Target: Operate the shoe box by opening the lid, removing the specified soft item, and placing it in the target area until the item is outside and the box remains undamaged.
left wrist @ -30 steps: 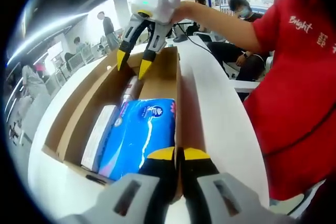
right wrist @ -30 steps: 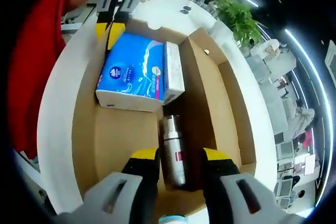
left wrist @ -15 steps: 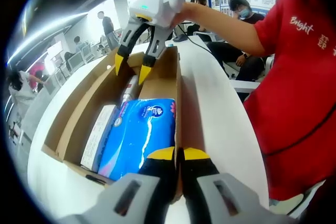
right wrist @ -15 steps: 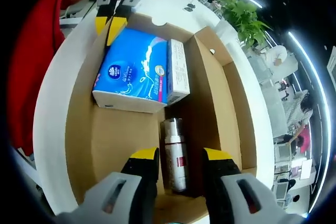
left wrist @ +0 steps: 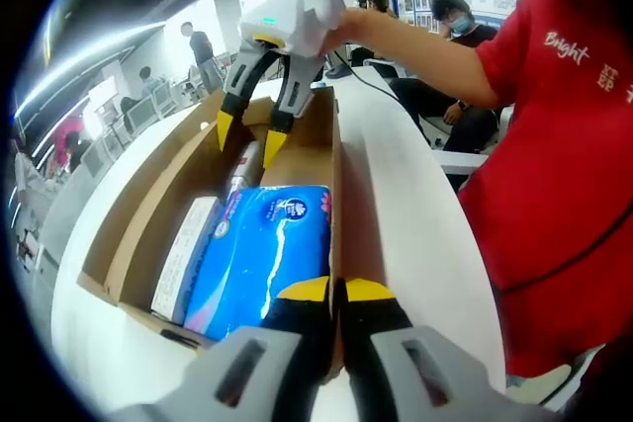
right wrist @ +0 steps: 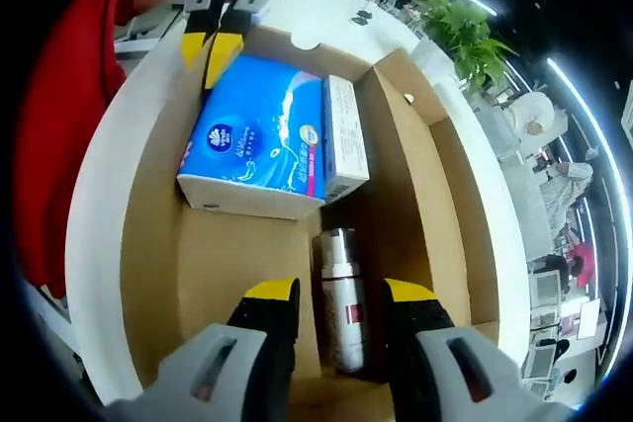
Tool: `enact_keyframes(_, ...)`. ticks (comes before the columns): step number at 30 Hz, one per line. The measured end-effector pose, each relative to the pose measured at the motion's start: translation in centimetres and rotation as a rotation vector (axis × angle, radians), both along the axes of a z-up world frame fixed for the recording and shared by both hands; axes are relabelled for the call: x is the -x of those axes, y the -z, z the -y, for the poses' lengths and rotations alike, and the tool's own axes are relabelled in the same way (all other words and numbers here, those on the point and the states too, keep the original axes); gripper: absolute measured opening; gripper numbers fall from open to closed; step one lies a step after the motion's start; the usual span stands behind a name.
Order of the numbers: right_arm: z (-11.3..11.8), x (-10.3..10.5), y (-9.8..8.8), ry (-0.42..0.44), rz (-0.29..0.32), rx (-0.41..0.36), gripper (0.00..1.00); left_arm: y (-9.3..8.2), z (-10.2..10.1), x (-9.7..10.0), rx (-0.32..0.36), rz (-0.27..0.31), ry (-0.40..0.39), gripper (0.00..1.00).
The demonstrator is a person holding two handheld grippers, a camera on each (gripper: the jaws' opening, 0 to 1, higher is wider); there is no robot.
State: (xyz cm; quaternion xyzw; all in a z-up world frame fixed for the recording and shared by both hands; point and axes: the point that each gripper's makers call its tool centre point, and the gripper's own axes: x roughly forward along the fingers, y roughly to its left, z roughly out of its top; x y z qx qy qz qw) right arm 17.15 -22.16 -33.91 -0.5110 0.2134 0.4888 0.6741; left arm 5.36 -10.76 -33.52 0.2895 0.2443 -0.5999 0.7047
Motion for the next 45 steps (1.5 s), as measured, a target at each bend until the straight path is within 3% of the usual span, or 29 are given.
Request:
enact_keyframes(7,-1.5,-0.6,-0.3,-0.028,0.017,-0.001,0.30,-0.1,0.0,0.0,0.007,0.006,-0.002,0.03)
enact_keyframes(14,-2.0,-0.6,0.8,-0.034,-0.005,0.004,0.24,-0.2,0.1,0.1,0.011,0.010,-0.007,0.03)
enact_keyframes(21,-1.1,-1.2,1.8,-0.003,-0.018,0.025,0.23,-0.3,0.1,0.1,0.020,0.021,-0.012,0.03)
enact_keyframes(23,-0.9,-1.2,2.0,-0.016,-0.023,0.045,0.16,-0.2,0.1,0.0,0.013,0.013,-0.008,0.03)
enact_keyframes(26,-1.1,-1.1,2.1,-0.017,-0.032,0.041,0.20,-0.2,0.1,0.0,0.011,0.003,-0.007,0.03)
enact_keyframes(36,-1.8,-1.7,2.4,-0.021,-0.016,0.048,0.20,-0.3,0.1,0.0,0.024,0.014,-0.009,0.03)
enact_keyframes(41,-1.6,-1.7,3.0,-0.049,-0.022,0.128,0.20,-0.4,0.1,0.0,0.023,0.006,-0.010,0.03)
enact_keyframes(45,-1.2,-1.2,2.9,-0.052,-0.108,0.210,0.20,-0.3,0.1,0.0,0.018,0.002,-0.007,0.03)
